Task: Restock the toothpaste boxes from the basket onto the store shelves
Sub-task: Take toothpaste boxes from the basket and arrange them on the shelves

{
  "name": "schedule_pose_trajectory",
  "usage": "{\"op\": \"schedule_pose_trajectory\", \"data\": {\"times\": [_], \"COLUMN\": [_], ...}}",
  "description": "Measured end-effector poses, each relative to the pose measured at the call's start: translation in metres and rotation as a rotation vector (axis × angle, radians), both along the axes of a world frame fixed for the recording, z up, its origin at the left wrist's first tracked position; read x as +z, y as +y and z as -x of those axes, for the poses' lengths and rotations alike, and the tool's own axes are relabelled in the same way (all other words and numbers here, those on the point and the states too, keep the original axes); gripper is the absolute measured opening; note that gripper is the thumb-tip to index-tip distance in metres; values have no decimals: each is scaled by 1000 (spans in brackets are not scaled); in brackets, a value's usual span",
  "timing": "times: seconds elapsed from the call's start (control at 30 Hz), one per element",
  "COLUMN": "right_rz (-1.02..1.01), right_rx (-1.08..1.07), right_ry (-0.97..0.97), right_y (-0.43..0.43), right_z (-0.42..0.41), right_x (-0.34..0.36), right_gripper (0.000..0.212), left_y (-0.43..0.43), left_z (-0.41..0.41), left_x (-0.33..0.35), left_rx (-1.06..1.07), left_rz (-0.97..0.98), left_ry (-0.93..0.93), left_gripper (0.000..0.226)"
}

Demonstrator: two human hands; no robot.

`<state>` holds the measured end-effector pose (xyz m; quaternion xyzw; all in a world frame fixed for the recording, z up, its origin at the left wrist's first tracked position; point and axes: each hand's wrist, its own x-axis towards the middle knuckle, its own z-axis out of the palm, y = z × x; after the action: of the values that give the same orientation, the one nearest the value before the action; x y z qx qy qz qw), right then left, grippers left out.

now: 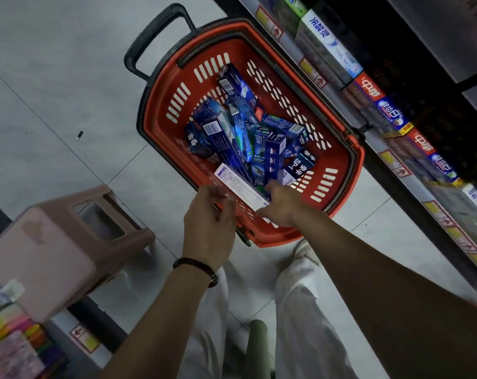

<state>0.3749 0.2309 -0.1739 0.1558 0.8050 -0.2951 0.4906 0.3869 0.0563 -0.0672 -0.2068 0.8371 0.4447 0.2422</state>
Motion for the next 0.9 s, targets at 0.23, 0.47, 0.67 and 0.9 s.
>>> {"op": "schedule_pose_trajectory", "data": {"times": [0.23,0.47,0.67,0.9], "right_rz": [-18,-51,-60,-51], "right_rx": [137,156,208,44], "right_ry": [-47,-7,-20,113], "right_y": [3,2,-4,6], "right_z": [-15,-21,-26,-31], "right_x": [-17,-24,-29,-11], "right_gripper": [74,67,58,43], "left_y": [-4,-6,-7,-12], "left_z": [2,2,3,6], "left_x": [-9,-11,-16,-7], "left_rx": [16,45,28,70], "left_rz": [20,3,43,37], "left_ry": [-12,-38,-23,-11], "left_gripper": [18,24,24,21]}}
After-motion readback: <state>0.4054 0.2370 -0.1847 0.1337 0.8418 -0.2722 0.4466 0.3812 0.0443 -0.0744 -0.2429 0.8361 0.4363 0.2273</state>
